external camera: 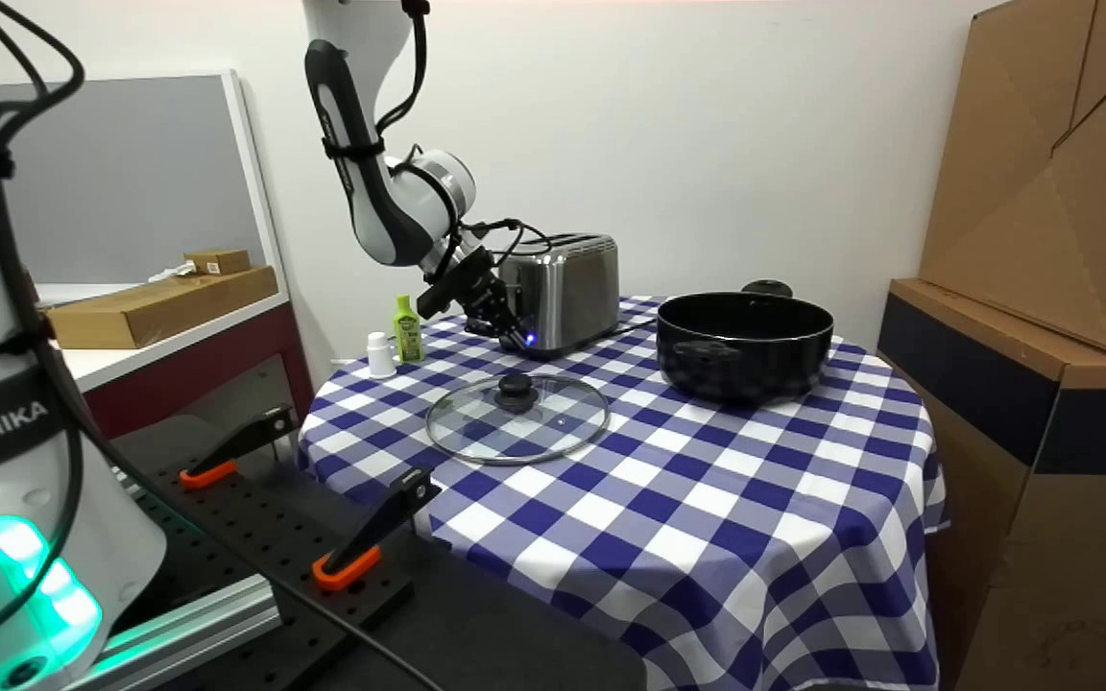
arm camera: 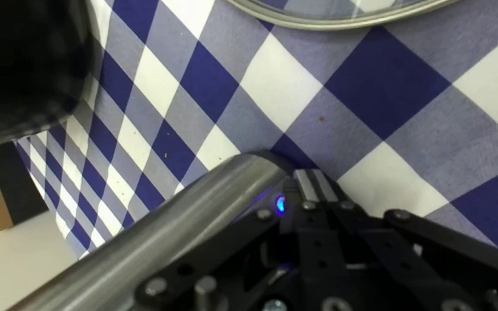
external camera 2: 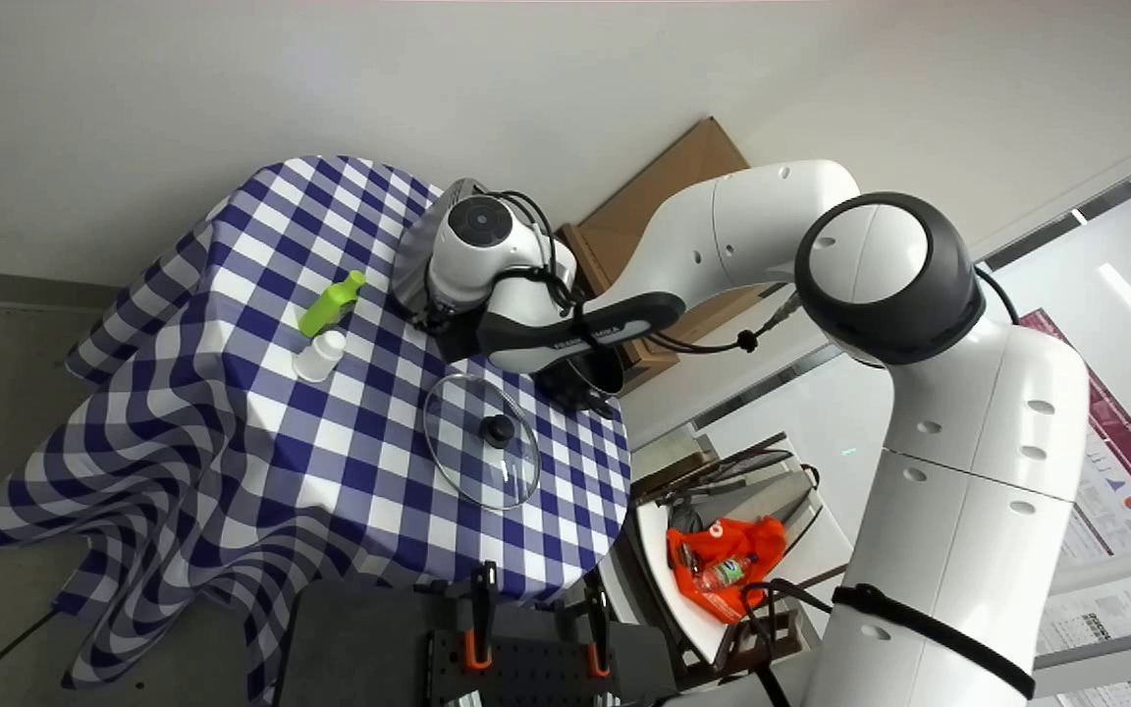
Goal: Turn off the toaster
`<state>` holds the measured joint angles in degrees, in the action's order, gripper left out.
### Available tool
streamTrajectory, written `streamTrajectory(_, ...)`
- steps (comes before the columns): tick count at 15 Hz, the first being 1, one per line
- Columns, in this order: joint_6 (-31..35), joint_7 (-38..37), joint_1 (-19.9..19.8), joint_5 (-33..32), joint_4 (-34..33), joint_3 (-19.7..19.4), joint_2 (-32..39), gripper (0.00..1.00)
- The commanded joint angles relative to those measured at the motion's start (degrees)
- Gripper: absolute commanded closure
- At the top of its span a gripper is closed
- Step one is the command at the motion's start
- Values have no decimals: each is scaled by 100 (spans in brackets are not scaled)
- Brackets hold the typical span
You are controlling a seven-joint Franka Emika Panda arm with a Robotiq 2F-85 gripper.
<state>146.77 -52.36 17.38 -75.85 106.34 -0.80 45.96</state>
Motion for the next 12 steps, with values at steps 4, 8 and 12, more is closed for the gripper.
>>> streamTrajectory(4, 9, -86, -198, -171, 107, 187, -148, 100)
streamTrajectory(8, 19, 117, -366, 29, 181, 333, -204, 100)
streamTrajectory(12, -28, 240, -464, 212, 228, 421, -222, 100)
